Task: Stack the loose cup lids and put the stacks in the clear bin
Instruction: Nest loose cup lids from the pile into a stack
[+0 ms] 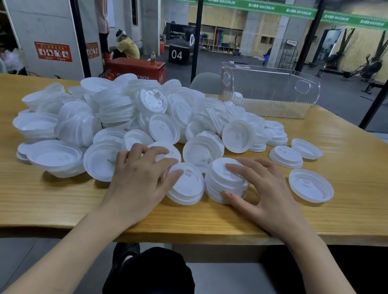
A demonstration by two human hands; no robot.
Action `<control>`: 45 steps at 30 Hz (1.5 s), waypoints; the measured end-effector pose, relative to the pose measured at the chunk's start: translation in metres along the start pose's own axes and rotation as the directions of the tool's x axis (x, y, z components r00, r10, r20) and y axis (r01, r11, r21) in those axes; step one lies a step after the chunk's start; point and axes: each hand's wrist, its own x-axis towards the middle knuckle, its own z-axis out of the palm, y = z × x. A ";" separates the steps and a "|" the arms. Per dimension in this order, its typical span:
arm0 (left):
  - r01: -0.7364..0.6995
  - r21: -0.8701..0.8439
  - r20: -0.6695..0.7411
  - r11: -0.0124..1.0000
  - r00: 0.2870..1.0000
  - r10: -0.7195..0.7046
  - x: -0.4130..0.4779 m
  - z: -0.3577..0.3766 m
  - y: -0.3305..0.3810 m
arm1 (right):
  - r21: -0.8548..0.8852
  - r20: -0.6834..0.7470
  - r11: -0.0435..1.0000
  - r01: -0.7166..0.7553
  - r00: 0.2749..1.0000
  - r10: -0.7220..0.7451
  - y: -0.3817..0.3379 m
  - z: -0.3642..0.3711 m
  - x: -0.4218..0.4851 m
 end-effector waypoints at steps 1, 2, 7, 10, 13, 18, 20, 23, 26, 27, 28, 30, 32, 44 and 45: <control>-0.020 -0.007 0.035 1.000 0.999 0.020 -0.001 -0.002 0.000 | 0.004 0.002 1.000 0.006 1.000 -0.006 0.000 0.000 0.000; -0.041 -0.015 0.059 0.999 0.997 0.042 -0.002 -0.003 -0.001 | 0.007 0.003 1.000 0.012 1.000 -0.012 -0.001 -0.001 0.000; -0.099 -0.094 0.099 0.991 0.989 0.108 -0.006 -0.008 0.000 | 0.033 0.014 0.999 0.023 1.000 -0.023 -0.004 -0.004 -0.001; -0.120 -0.125 0.059 0.985 0.990 0.128 -0.006 -0.006 0.000 | 0.067 0.021 0.998 0.006 1.000 -0.008 -0.004 -0.004 -0.002; -0.107 -0.157 0.020 0.982 0.994 0.112 -0.005 -0.005 -0.001 | 0.092 -0.003 0.996 -0.019 1.000 0.020 -0.002 -0.005 -0.001; -0.128 -0.118 0.068 0.985 0.988 0.137 -0.005 -0.006 0.001 | 0.132 -0.045 0.989 -0.062 0.997 0.069 0.001 -0.005 -0.001; -0.133 -0.081 0.124 0.988 0.982 0.142 -0.005 -0.005 0.002 | 0.118 -0.031 0.992 -0.046 0.998 0.050 0.001 -0.004 -0.001; -0.129 -0.073 0.151 0.989 0.979 0.139 -0.006 -0.004 0.001 | 0.113 -0.023 0.993 -0.032 0.999 0.035 0.001 -0.004 0.000; -0.110 -0.101 0.100 0.989 0.988 0.120 -0.003 -0.004 0.002 | 0.137 -0.040 0.990 -0.030 0.999 0.036 0.001 -0.003 -0.001; -0.078 -0.141 0.059 0.987 0.994 0.087 -0.002 -0.005 0.003 | 0.146 -0.048 0.989 -0.034 0.998 0.041 0.001 -0.003 0.000; -0.034 -0.194 0.016 0.980 0.999 0.038 0.000 -0.006 0.005 | 0.154 -0.055 0.987 -0.039 0.997 0.048 0.001 -0.004 0.000; 0.048 -0.288 -0.047 0.956 0.997 -0.064 0.005 -0.009 0.011 | 0.166 -0.072 0.985 -0.041 0.996 0.054 0.002 -0.003 0.000; 0.083 -0.350 -0.069 0.933 0.991 -0.114 0.012 -0.011 0.019 | 0.173 -0.089 0.984 -0.047 0.994 0.063 0.003 -0.003 0.000; -0.018 -0.409 0.108 0.912 0.992 0.068 0.045 0.007 0.068 | 0.248 -0.223 0.963 -0.106 0.961 0.163 0.003 -0.004 -0.001; -0.016 -0.407 0.117 0.913 0.991 0.070 0.045 0.009 0.067 | 0.247 -0.223 0.963 -0.107 0.961 0.164 0.003 -0.003 -0.001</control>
